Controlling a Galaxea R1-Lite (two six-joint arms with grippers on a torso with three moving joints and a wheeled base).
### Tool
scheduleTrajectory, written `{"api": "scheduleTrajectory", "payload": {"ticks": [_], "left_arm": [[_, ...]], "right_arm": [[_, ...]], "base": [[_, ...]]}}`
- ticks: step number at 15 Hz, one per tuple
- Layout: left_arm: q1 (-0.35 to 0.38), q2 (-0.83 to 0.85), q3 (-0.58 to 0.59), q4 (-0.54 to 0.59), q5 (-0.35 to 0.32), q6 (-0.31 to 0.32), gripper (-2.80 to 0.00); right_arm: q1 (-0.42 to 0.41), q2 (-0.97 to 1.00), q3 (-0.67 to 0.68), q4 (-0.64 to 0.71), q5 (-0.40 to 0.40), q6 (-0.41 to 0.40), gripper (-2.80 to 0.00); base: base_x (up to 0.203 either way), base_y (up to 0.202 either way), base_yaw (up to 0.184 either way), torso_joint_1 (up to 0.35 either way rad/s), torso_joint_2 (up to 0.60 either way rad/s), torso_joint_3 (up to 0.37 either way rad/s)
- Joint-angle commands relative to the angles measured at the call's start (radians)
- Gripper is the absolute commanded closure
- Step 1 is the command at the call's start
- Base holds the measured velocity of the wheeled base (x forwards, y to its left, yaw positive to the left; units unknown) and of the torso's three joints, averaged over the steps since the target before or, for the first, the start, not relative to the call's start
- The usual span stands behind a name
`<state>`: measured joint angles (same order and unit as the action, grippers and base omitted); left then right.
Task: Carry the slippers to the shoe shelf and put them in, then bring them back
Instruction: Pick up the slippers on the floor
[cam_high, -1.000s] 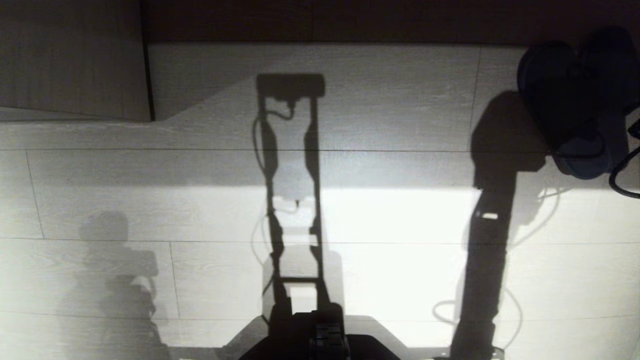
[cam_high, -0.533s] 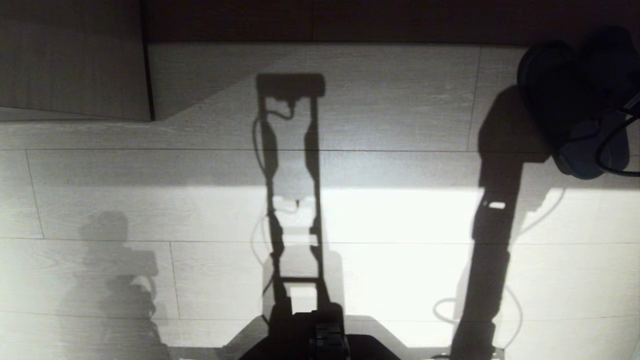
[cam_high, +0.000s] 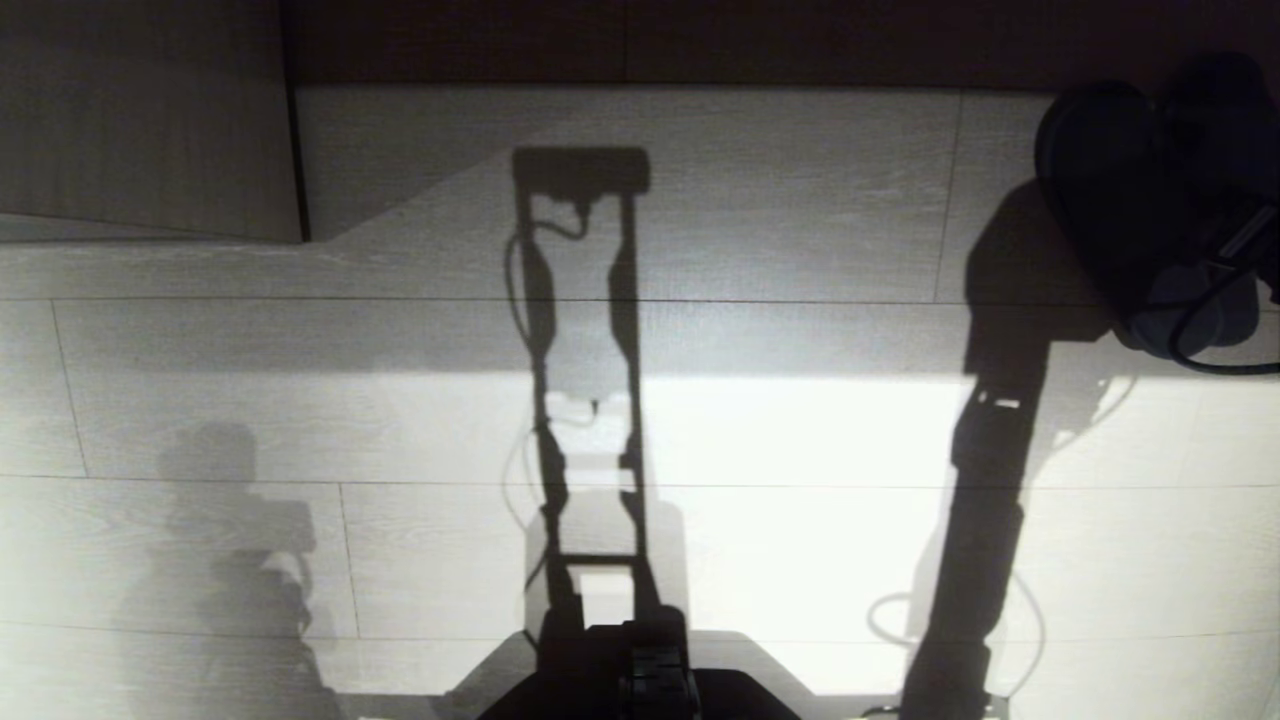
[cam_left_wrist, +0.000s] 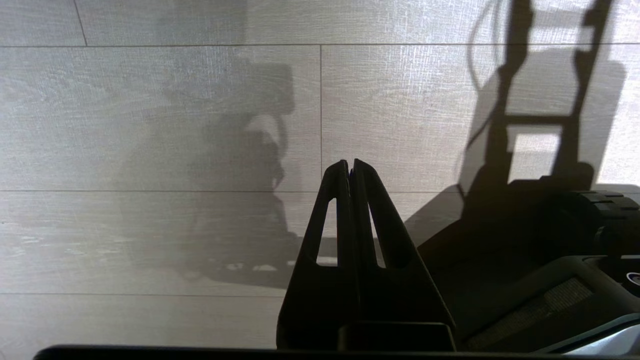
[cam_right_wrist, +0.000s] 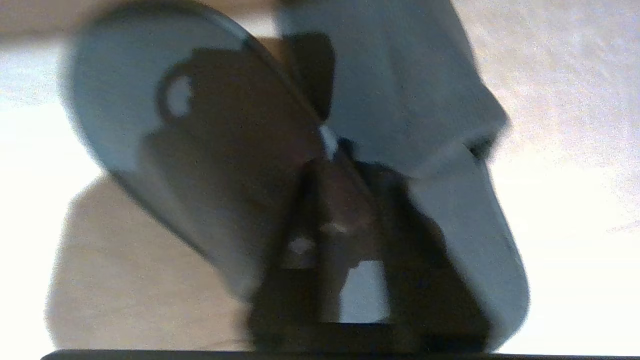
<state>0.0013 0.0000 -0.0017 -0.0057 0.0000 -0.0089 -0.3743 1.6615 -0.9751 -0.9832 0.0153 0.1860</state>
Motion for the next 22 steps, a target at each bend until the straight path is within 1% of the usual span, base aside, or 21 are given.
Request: {"api": "scheduleTrajectory", "payload": {"ticks": [1,12,15,16,17,19,20,22], "left_arm": [[0.000,0.000,0.000,0.000,0.000,0.000,0.00],[0.000,0.000,0.000,0.000,0.000,0.000,0.00],[0.000,0.002,0.000,0.000,0.000,0.000,0.00],[0.000,0.000,0.000,0.000,0.000,0.000,0.00],[0.000,0.000,0.000,0.000,0.000,0.000,0.00],[0.000,0.000,0.000,0.000,0.000,0.000,0.00],[0.000,0.000,0.000,0.000,0.000,0.000,0.00],[0.000,0.001,0.000,0.000,0.000,0.000,0.00]], "right_arm": [[-0.012,0.011,0.010,-0.007,0.000,0.001,-2.80],[-0.026,0.031,0.025,-0.007,0.002,0.004,-2.80],[-0.033,0.049,0.036,-0.012,0.007,-0.012,-2.80],[-0.053,0.047,0.058,-0.014,0.024,-0.025,-2.80],[-0.082,0.044,0.067,-0.015,0.063,-0.043,-2.80],[-0.092,0.046,0.068,-0.016,0.073,-0.068,-2.80],[-0.102,0.054,0.067,-0.015,0.077,-0.104,-2.80],[-0.121,0.072,0.067,-0.015,0.105,-0.146,-2.80]], "base": [[0.000,0.000,0.000,0.000,0.00,0.000],[0.000,0.000,0.000,0.000,0.00,0.000],[0.000,0.000,0.000,0.000,0.00,0.000],[0.000,0.000,0.000,0.000,0.00,0.000],[0.000,0.000,0.000,0.000,0.00,0.000],[0.000,0.000,0.000,0.000,0.00,0.000],[0.000,0.000,0.000,0.000,0.00,0.000],[0.000,0.000,0.000,0.000,0.00,0.000]]}}
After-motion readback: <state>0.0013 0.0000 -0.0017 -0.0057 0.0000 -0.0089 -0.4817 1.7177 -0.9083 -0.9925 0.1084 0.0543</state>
